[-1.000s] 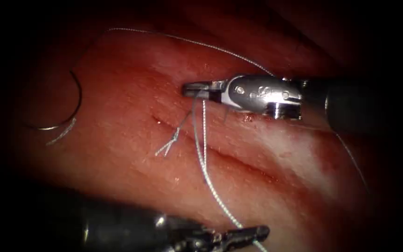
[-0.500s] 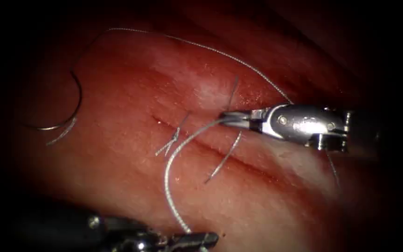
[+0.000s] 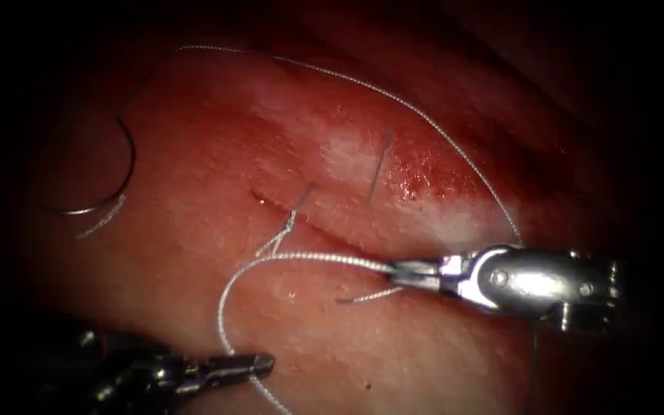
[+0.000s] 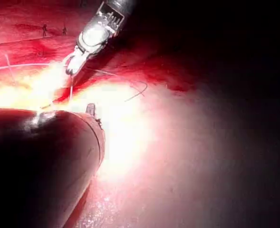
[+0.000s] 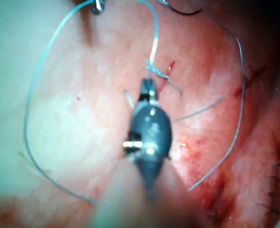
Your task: Wound Closure
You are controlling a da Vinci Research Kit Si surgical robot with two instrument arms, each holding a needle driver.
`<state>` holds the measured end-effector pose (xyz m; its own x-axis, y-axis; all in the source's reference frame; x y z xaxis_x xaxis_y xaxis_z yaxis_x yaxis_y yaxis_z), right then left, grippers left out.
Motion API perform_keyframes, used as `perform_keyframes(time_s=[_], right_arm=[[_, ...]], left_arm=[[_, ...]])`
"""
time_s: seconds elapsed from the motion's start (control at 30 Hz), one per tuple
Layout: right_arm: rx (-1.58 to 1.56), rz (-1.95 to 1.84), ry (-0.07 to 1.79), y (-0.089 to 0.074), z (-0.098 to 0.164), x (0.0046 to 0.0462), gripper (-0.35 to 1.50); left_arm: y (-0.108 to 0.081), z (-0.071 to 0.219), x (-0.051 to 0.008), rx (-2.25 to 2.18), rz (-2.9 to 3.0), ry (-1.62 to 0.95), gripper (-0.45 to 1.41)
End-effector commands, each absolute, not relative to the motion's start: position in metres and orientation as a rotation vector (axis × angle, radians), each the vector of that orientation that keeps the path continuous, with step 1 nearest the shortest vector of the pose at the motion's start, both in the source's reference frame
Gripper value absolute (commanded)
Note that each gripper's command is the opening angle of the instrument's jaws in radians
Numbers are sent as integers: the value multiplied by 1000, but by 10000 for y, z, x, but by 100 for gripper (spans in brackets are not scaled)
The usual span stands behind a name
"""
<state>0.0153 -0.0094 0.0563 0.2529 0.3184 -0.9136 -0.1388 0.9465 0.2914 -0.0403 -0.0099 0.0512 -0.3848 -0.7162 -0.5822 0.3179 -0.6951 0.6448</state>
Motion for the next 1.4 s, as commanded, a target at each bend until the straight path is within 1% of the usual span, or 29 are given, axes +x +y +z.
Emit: perform_keyframes(time_s=[0.03, 0.07, 0.1, 0.17, 0.23, 0.37, 0.4, 0.43, 0.47, 0.53, 0.57, 0.7, 0.8, 1.03, 1.23, 1.4], right_arm=[[202, 362, 1286, -94, 566, 156, 61], [225, 404, 1301, -91, 566, 152, 88], [241, 426, 1313, -89, 567, 149, 106], [262, 445, 1328, -82, 568, 142, 130], [283, 464, 1339, -74, 569, 133, 140], [297, 487, 1394, -54, 568, 111, 142], [301, 501, 1415, -47, 566, 103, 133], [306, 505, 1441, -41, 565, 97, 118], [306, 512, 1464, -35, 564, 90, 95], [309, 523, 1492, -20, 563, 79, -6], [305, 529, 1489, -14, 564, 76, -35], [200, 518, 1469, 9, 576, 81, -35], [146, 495, 1457, 18, 589, 94, -35], [179, 411, 1447, 11, 613, 156, -35], [179, 359, 1431, 0, 640, 202, -35], [191, 304, 1432, -15, 658, 220, -35]], left_arm=[[-102, 520, -410, 1185, -2109, -569, -45], [-101, 521, -411, 1179, -2104, -569, -45], [-102, 522, -412, 1176, -2105, -567, -45], [-105, 524, -412, 1169, -2104, -563, -45], [-109, 525, -411, 1160, -2098, -561, -45], [-121, 527, -409, 1140, -2092, -556, -45], [-124, 527, -409, 1137, -2090, -550, -45], [-127, 527, -409, 1130, -2085, -551, -45], [-130, 527, -410, 1122, -2081, -552, -45], [-133, 527, -412, 1118, -2080, -547, -45], [-133, 527, -413, 1120, -2080, -546, -45], [-130, 528, -416, 1123, -2080, -545, -45], [-127, 528, -419, 1132, -2076, -541, -45], [-117, 528, -423, 1175, -2109, -510, -45], [-113, 533, -422, 1182, -2116, -505, -45], [-107, 539, -420, 1198, -2140, -490, -45]])
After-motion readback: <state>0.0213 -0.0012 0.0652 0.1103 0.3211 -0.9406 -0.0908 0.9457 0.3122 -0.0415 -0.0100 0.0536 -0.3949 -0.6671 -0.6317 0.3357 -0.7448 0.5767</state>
